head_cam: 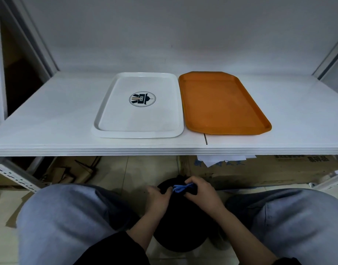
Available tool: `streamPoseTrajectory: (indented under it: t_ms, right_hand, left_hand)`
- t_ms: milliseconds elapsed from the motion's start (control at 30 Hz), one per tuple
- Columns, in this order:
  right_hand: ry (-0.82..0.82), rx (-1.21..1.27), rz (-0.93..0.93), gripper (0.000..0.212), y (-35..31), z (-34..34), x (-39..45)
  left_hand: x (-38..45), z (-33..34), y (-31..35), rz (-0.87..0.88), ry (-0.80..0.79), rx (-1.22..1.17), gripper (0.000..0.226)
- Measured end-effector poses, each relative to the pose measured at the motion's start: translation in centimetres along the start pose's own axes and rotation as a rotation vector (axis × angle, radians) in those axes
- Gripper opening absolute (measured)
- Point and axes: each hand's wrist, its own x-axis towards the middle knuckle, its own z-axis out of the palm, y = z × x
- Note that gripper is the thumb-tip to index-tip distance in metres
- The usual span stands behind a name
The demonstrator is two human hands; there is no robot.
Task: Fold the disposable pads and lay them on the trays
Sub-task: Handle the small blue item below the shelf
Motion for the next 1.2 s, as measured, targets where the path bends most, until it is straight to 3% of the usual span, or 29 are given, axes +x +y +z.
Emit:
streamPoseTrajectory:
  t_ms: [100, 233, 367, 567, 767, 900, 1200]
  right_hand:
    - [0.016, -0.044, 0.001, 0.027, 0.3, 0.1, -0.2]
    - [0.092, -0.138, -0.032, 0.029, 0.4, 0.3, -0.5]
    - [0.148, -0.293, -0.068, 0.033, 0.3, 1.2, -0.9]
    - [0.042, -0.430, 0.017, 0.033, -0.3, 2.8, -1.8]
    - [-0.094, -0.295, 0.041, 0.030, 0.6, 4.7, -1.7]
    - [-0.151, -0.324, 0.078, 0.030, 1.5, 6.2, -1.1]
    - [-0.229, -0.515, 0.127, 0.042, 3.2, 9.2, 0.8]
  left_hand:
    - [-1.2, 0.0, -0.4, 0.221, 0.081, 0.146, 0.054]
    - [-1.9, 0.3, -1.5, 0.424, -0.200, 0.159, 0.050]
    - [-2.5, 1.0, -2.4, 0.406, -0.345, 0.312, 0.076]
    - [-2.9, 2.0, -2.9, 0.227, -0.460, 0.179, 0.107]
    - [-1.6, 1.7, -3.3, 0.120, -0.492, 0.103, 0.090]
    - [-0.8, 1.4, -3.5, 0.069, -0.409, 0.089, 0.081]
    - [-1.0, 2.0, -5.0, 0.333, -0.404, 0.659, 0.085]
